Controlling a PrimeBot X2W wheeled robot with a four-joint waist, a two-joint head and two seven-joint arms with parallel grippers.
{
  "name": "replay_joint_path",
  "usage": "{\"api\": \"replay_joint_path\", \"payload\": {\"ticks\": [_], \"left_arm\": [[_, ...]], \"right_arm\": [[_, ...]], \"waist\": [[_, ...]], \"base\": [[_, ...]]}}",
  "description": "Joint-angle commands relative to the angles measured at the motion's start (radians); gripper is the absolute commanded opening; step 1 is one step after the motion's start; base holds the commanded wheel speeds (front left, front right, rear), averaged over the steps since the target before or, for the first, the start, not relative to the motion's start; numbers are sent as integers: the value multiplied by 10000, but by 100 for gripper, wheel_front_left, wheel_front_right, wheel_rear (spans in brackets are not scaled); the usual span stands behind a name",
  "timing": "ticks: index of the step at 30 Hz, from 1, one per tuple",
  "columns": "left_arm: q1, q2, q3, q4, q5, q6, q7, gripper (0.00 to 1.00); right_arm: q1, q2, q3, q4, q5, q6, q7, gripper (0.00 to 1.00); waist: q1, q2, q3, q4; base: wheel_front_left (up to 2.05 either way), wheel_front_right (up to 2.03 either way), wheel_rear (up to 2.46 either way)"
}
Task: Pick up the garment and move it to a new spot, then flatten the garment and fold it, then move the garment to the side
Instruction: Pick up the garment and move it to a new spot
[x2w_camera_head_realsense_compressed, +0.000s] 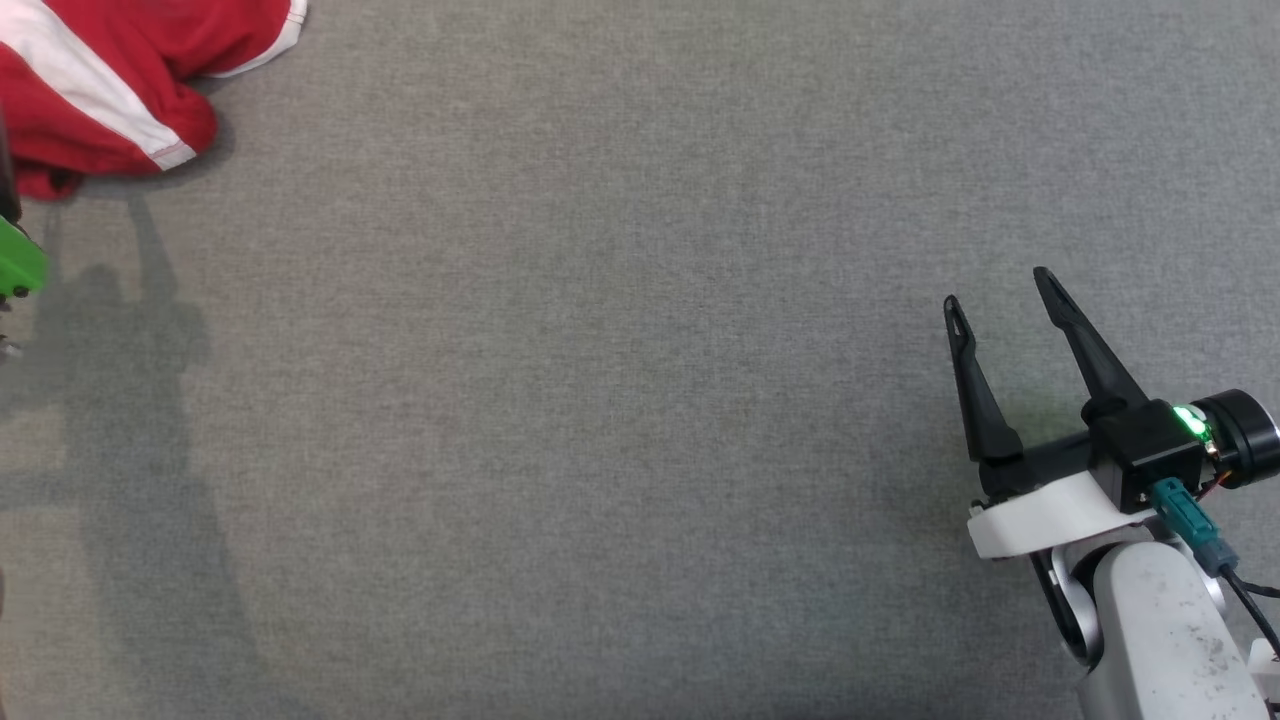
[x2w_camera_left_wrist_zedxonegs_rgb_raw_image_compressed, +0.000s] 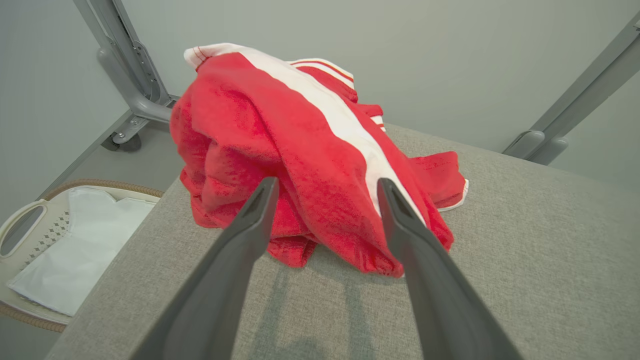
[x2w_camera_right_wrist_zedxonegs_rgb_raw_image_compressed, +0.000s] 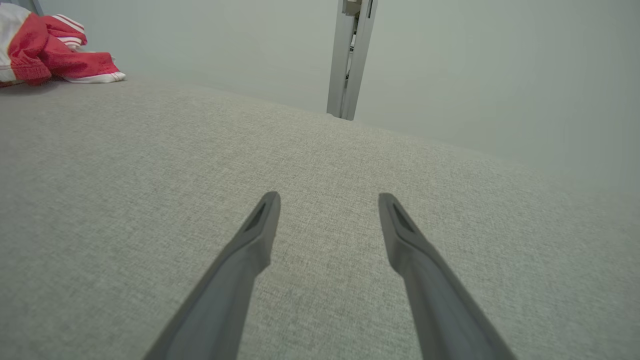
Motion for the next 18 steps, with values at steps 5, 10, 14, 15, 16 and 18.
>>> {"api": "replay_joint_path", "payload": {"ticks": [5, 10, 14, 15, 16, 18], "left_arm": [[-363, 51, -99, 627, -439, -33, 116, 100], [-494, 87, -172, 1035, -658, -33, -202, 100], [-499, 13, -186, 1054, -1113, -34, -557, 45], [-484, 38, -260, 1026, -1189, -34, -653, 37], [-468, 68, -335, 994, -1230, -34, -728, 20], [-436, 142, -518, 919, -1319, -34, -875, 0]], "right_arm": [[-102, -33, 53, -169, -32, -10, -49, 100], [-103, -34, 142, -215, 29, -10, -49, 100], [-41, -33, 194, -149, 70, -10, -49, 100], [-17, -33, 201, -114, 78, -10, -49, 100], [-3, -33, 211, -87, 83, -10, -49, 100], [20, -34, 238, -26, 95, -10, -49, 100]], "waist": [[0, 0, 635, -322], [0, 0, 725, -397], [0, 0, 664, -432], [0, 0, 638, -438], [0, 0, 617, -444], [0, 0, 554, -457]], "base": [[0, 0, 0], [0, 0, 0], [0, 0, 0], [0, 0, 0], [0, 0, 0], [0, 0, 0]]}}
